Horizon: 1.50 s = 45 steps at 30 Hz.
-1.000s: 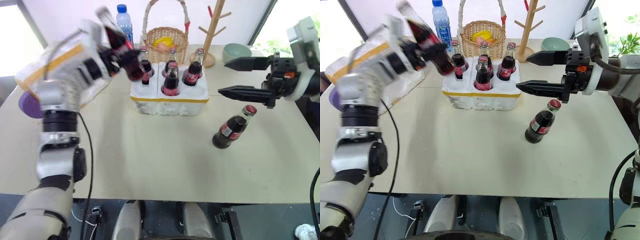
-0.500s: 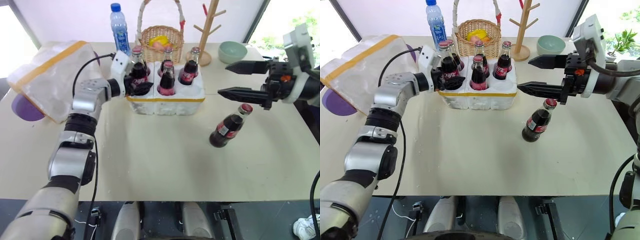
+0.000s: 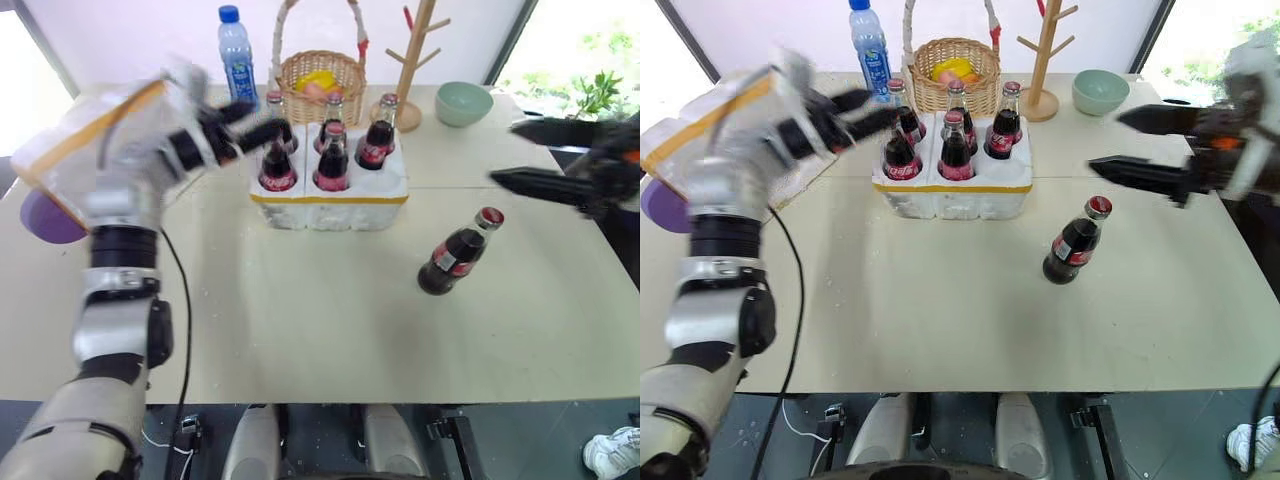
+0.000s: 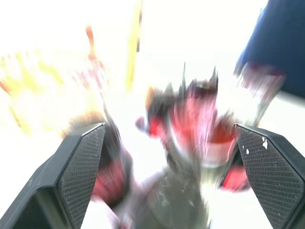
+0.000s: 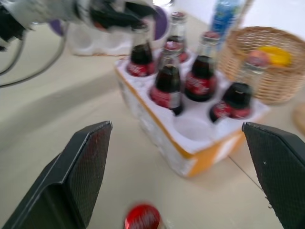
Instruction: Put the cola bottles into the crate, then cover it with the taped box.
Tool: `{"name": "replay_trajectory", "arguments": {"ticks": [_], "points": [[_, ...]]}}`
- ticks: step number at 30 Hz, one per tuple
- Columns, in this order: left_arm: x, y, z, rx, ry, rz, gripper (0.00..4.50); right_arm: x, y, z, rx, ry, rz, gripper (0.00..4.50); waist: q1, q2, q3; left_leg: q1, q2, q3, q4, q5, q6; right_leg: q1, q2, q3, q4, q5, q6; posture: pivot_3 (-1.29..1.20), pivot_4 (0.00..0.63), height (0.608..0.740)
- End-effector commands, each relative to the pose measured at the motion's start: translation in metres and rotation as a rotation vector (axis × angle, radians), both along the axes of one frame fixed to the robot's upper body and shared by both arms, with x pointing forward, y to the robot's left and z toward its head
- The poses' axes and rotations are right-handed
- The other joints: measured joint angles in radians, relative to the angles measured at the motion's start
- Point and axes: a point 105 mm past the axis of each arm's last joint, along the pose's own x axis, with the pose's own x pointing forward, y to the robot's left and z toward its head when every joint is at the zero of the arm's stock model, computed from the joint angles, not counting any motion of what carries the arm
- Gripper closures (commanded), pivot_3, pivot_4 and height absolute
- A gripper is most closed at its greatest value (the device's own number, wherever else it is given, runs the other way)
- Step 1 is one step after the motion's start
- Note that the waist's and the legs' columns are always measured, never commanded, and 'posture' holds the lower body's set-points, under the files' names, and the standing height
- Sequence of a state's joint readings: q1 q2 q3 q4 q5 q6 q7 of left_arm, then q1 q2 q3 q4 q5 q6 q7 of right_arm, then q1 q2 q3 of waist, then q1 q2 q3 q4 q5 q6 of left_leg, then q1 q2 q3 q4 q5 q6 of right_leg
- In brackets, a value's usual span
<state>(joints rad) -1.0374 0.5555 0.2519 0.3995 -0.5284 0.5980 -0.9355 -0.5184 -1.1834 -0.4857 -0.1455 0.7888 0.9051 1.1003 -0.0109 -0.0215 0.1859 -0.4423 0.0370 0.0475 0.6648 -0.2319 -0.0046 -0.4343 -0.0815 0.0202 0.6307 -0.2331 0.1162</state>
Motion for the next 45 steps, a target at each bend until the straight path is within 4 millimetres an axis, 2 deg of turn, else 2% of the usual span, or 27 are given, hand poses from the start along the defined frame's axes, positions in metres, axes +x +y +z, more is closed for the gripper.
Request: {"name": "replay_trajectory", "arguments": {"ticks": [1,3,7,9,11,15,19,26,37,42,43,45], "points": [[-0.056,-0.004,0.036,-0.017,-0.084,-0.241,0.02,-0.026,-0.022,-0.003,-0.001,-0.007,-0.071,0.00,0.003,-0.001,-0.001,0.001,0.000,0.000,0.000,0.000,0.000,0.002,0.000,0.000,0.000,0.000,0.000,0.00,0.150,0.740],[-0.078,-0.009,0.027,0.068,-0.075,-0.327,0.02,-0.035,-0.034,-0.020,0.005,0.028,-0.141,0.00,0.004,0.000,-0.001,0.004,0.000,-0.002,0.001,0.000,0.000,0.006,0.000,-0.001,0.000,0.000,0.001,0.00,0.150,0.740],[-0.097,-0.028,-0.027,0.310,0.019,-0.405,0.02,-0.049,-0.044,-0.062,0.044,0.107,-0.262,0.00,0.003,0.000,-0.002,0.014,-0.001,-0.001,0.000,0.000,0.000,0.016,0.000,0.000,-0.001,-0.001,0.000,0.00,0.150,0.740],[-0.099,-0.036,-0.053,0.394,0.041,-0.424,0.02,-0.053,-0.038,-0.086,0.017,0.120,-0.289,0.00,0.000,0.000,-0.002,0.020,-0.001,-0.001,0.000,0.000,-0.001,0.022,0.000,0.000,-0.002,-0.004,-0.003,0.00,0.150,0.740],[-0.096,-0.043,-0.067,0.418,0.053,-0.424,0.02,-0.055,-0.030,-0.102,0.019,0.123,-0.303,0.00,-0.001,0.000,-0.002,0.021,-0.001,-0.001,0.000,0.000,-0.001,0.022,0.000,0.000,-0.004,-0.004,-0.004,0.00,0.150,0.740],[-0.088,-0.061,-0.084,0.410,0.061,-0.425,0.02,-0.050,-0.007,-0.130,0.080,0.122,-0.313,0.00,-0.002,0.000,-0.002,0.021,-0.001,-0.001,0.000,0.000,-0.001,0.023,0.000,0.001,-0.005,-0.004,-0.004,0.00,0.150,0.740],[-0.084,-0.077,-0.088,0.391,0.047,-0.434,0.02,-0.033,-0.003,-0.153,0.153,0.127,-0.382,0.00,-0.001,0.000,-0.002,0.020,-0.001,-0.001,-0.001,0.000,-0.001,0.022,0.000,0.001,-0.005,-0.004,-0.004,0.00,0.150,0.740],[-0.082,-0.082,-0.085,0.370,0.040,-0.446,0.02,-0.014,0.009,-0.173,0.256,0.160,-0.363,0.00,-0.001,0.000,-0.002,0.018,-0.001,-0.002,-0.001,0.000,-0.001,0.020,0.000,0.001,-0.005,-0.004,-0.004,0.00,0.150,0.740],[-0.079,-0.081,-0.084,0.385,0.031,-0.433,0.02,0.014,0.021,-0.165,0.389,0.139,-0.299,0.00,-0.001,0.000,-0.002,0.018,-0.001,-0.001,-0.001,0.000,0.000,0.020,0.000,0.001,-0.005,-0.004,-0.004,0.00,0.150,0.740],[-0.078,-0.083,-0.084,0.383,0.027,-0.435,0.02,0.034,0.023,-0.188,0.318,0.217,-0.338,0.00,-0.001,0.000,-0.002,0.018,-0.001,-0.002,-0.002,0.000,0.000,0.020,0.000,0.001,-0.005,-0.004,-0.004,0.00,0.150,0.740],[-0.078,-0.084,-0.084,0.382,0.027,-0.435,0.00,0.036,0.022,-0.191,0.311,0.218,-0.346,0.26,0.000,0.000,-0.002,0.018,-0.001,-0.002,-0.001,0.000,0.000,0.020,0.000,0.001,-0.004,-0.004,-0.004,0.00,0.150,0.740],[-0.075,-0.083,-0.084,0.382,0.026,-0.423,0.00,0.038,0.023,-0.184,0.355,0.200,-0.336,0.90,0.001,0.000,-0.002,0.018,-0.001,-0.002,-0.001,0.000,0.000,0.020,0.000,0.001,-0.004,-0.004,-0.004,0.00,0.150,0.740]]}}
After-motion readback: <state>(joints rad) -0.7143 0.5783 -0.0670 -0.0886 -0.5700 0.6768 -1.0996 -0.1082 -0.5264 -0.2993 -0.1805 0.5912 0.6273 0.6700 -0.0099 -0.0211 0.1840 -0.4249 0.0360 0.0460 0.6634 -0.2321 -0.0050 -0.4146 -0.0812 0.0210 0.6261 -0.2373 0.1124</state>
